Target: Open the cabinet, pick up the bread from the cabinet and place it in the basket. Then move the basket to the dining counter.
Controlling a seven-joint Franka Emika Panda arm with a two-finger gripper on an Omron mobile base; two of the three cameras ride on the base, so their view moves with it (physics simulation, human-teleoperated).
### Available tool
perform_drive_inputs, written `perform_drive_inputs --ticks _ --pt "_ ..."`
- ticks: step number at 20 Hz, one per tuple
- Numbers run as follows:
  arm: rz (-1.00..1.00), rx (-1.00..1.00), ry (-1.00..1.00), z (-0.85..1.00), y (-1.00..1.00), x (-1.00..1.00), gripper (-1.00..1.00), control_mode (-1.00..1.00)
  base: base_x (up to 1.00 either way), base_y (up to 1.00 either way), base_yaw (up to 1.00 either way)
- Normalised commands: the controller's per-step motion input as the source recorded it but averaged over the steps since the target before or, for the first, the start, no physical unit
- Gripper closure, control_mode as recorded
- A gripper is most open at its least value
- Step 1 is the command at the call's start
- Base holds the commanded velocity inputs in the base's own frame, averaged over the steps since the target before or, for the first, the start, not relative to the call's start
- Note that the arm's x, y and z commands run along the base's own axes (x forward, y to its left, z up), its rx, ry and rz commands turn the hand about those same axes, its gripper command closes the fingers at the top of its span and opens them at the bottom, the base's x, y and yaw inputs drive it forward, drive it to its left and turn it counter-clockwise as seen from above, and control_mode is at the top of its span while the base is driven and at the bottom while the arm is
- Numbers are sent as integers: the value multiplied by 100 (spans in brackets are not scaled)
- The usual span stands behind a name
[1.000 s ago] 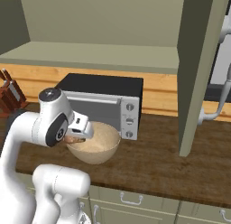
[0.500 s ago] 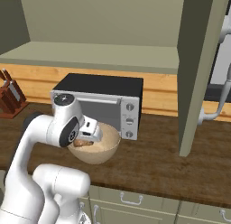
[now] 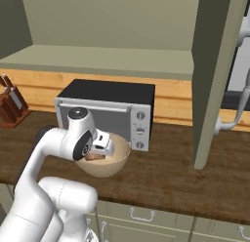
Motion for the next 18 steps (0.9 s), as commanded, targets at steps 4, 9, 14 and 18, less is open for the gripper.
perform_drive_inputs --ticks 4,9,14,18 --pt "0 0 1 -29 0 25 100 -100 0 0 0" --pt "0 0 0 -25 0 31 100 -100 0 0 0" --pt "0 0 0 -22 0 39 100 -100 0 0 0" --pt "0 0 0 -23 0 37 100 -100 0 0 0"
